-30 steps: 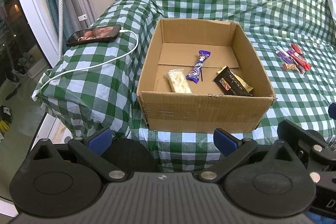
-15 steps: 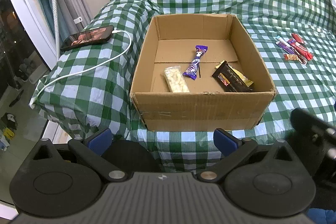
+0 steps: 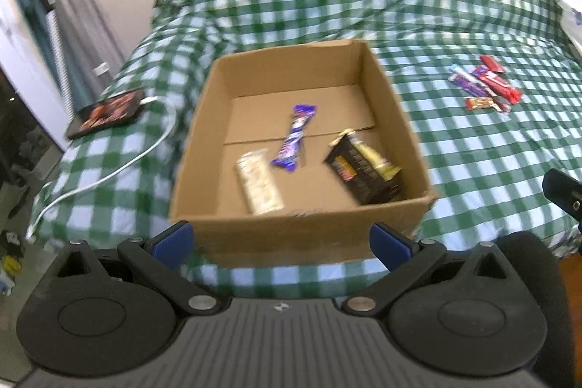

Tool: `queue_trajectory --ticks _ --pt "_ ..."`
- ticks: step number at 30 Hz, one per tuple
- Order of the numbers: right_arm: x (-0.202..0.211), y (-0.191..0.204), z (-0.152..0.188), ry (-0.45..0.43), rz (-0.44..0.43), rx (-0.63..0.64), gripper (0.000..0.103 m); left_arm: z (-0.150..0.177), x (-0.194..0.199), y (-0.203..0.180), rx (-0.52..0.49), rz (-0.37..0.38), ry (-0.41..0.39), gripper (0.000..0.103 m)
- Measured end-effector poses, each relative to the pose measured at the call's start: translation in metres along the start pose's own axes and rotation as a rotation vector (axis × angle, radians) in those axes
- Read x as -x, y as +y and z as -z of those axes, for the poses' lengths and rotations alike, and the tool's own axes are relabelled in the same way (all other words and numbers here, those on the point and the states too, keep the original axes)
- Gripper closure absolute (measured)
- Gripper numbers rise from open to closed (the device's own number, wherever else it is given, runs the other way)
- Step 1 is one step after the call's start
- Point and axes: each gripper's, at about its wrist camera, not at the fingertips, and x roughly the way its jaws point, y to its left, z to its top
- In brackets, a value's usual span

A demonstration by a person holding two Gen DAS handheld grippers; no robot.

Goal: Organize snacks
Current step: 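Move both grippers toward the red and purple packs on the bed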

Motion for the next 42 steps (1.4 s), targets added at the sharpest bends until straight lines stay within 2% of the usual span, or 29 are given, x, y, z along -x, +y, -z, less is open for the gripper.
queue_trajectory --ticks 9,14,21,24,29,32,36,38,41,42 --pt "-0.027 -0.096 -0.016 -0.016 0.173 -0.095 0.001 -0.060 -0.029 -0.067 -0.029 0.121 0.050 0.000" --pt "-0.057 -0.152 -0.029 -0.021 0.232 -0.134 0.001 -0.102 -0.064 -0.115 -0.051 0.138 0.080 0.000" --pt "-0.155 -0.179 -0.063 -0.028 0.281 -0.141 0.001 -0.169 -0.144 -0.185 -0.038 0.186 0.164 0.000" --pt "-0.210 -0.176 -0.077 -0.027 0.286 -0.123 0.001 -0.195 -0.192 -0.221 -0.036 0.195 0.198 0.000" --pt "-0.299 -0.217 -0.107 0.016 0.263 -0.059 0.001 -0.232 -0.278 -0.271 0.009 0.184 0.252 0.000" --pt "-0.349 -0.238 -0.118 0.048 0.241 -0.019 0.001 -0.247 -0.319 -0.292 0.045 0.172 0.281 0.000" --pt "-0.401 -0.258 -0.121 0.085 0.225 0.018 0.001 -0.260 -0.360 -0.316 0.088 0.224 0.322 0.000" --pt "-0.423 -0.261 -0.118 0.114 0.224 0.077 0.001 -0.261 -0.378 -0.330 0.071 0.229 0.350 0.000" --pt "-0.454 -0.264 -0.112 0.186 0.183 0.130 0.001 -0.261 -0.389 -0.337 0.106 0.261 0.362 0.000" --pt "-0.461 -0.264 -0.110 0.184 0.172 0.138 0.000 -0.262 -0.388 -0.338 0.105 0.262 0.362 0.000"
